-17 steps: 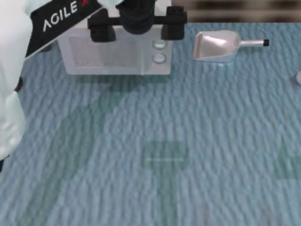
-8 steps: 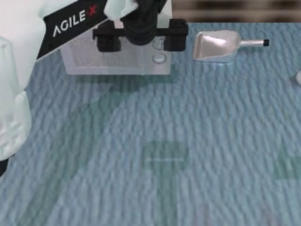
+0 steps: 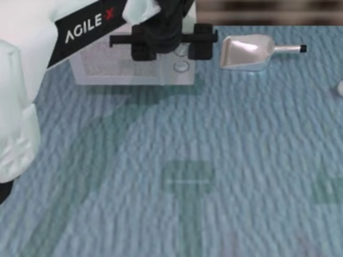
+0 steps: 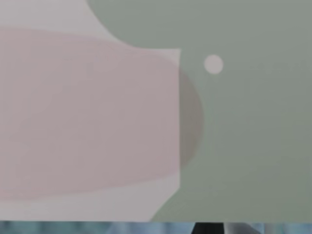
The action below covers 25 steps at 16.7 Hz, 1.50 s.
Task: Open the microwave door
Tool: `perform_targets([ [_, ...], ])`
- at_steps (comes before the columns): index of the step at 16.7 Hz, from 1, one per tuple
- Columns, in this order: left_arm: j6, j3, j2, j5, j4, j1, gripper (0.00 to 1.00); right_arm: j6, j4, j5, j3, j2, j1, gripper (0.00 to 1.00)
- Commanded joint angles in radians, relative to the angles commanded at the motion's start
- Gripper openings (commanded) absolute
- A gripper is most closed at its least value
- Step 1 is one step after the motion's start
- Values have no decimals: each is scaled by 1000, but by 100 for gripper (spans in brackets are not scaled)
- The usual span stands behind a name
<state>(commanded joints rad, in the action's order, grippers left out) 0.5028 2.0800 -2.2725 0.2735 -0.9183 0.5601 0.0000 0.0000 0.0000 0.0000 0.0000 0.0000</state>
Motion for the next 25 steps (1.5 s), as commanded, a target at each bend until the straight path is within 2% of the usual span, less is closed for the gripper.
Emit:
perform_targets([
  [2, 0, 0, 0, 0, 0, 0, 2, 0, 0, 0, 0, 0, 0, 100],
  [3, 0, 0, 0, 0, 0, 0, 0, 0, 0, 0, 0, 0, 0, 100],
  [10, 0, 0, 0, 0, 0, 0, 0, 0, 0, 0, 0, 0, 0, 100],
  [11, 9, -25, 0, -22, 3, 33, 0, 0, 0, 0, 0, 0, 0, 100],
  [19, 28, -172, 102, 13, 54, 31, 0, 0, 0, 0, 0, 0, 0, 100],
  [25, 30, -177, 110, 15, 60, 31, 0, 0, 0, 0, 0, 0, 0, 100],
])
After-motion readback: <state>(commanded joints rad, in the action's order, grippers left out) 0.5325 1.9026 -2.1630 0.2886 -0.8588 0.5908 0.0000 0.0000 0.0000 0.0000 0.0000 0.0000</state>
